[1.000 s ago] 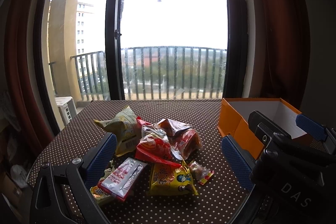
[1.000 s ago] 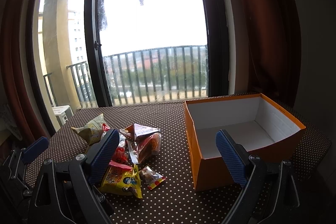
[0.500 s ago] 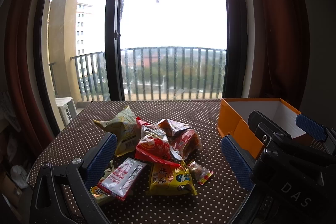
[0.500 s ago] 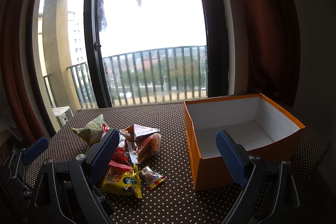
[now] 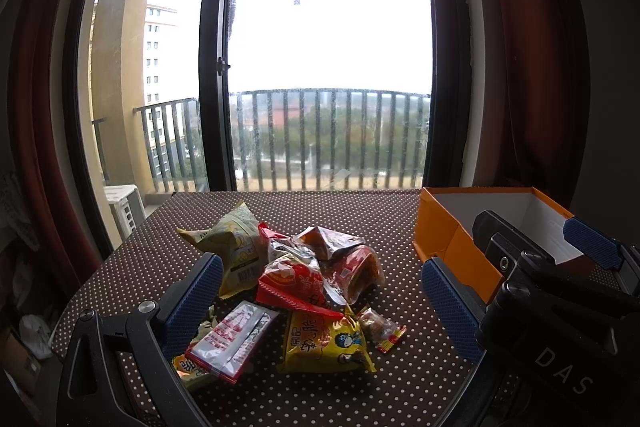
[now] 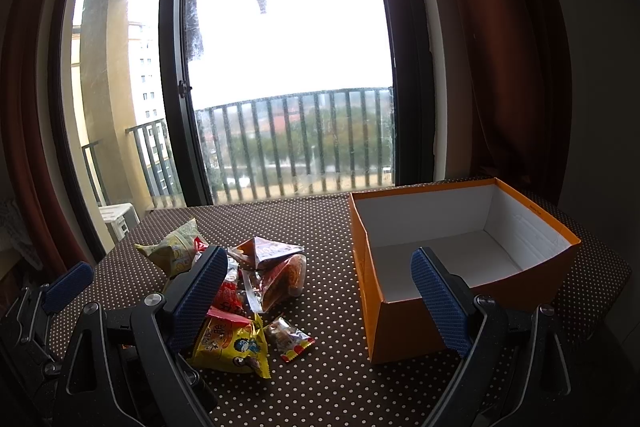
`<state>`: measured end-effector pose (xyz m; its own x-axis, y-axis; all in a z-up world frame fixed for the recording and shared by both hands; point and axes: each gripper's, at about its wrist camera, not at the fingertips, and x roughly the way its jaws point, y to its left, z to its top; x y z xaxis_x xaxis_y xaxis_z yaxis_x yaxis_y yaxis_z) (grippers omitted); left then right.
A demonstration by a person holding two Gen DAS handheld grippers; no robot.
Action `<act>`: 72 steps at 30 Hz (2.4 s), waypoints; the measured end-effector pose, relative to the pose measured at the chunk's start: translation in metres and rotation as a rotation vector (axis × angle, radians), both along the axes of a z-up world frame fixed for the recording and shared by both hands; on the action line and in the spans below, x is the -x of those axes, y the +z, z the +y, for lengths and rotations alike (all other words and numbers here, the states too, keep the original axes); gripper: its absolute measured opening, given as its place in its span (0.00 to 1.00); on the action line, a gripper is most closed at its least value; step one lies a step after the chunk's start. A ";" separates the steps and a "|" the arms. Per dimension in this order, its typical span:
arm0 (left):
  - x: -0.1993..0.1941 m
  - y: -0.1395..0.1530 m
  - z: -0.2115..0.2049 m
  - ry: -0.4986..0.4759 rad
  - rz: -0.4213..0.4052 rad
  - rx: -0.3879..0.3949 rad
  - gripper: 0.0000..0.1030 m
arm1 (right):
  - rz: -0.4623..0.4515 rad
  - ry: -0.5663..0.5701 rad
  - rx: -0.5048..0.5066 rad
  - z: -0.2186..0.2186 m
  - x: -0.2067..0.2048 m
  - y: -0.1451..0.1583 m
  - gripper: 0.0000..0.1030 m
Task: Organize snacks
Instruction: 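Move left tool to white-and-red sachet while right tool reaches yellow chip bag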
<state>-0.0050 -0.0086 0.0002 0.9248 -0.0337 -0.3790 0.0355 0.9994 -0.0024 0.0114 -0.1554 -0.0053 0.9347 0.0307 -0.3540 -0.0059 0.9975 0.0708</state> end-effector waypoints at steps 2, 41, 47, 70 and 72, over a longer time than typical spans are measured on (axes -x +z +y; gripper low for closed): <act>-0.001 0.000 0.000 -0.001 -0.002 -0.003 0.96 | 0.000 -0.002 -0.001 0.000 -0.001 0.000 0.92; -0.056 -0.077 0.064 0.114 0.212 -0.011 0.90 | 0.237 0.176 0.018 0.082 -0.079 -0.078 0.92; -0.055 -0.096 0.068 0.126 0.254 -0.021 0.89 | 0.294 0.182 0.015 0.088 -0.080 -0.098 0.92; -0.075 -0.130 0.072 0.116 0.339 -0.113 0.65 | 0.461 0.175 0.020 0.107 -0.109 -0.138 0.92; -0.073 -0.131 0.071 0.114 0.332 -0.134 0.63 | 0.472 0.169 0.019 0.108 -0.110 -0.140 0.92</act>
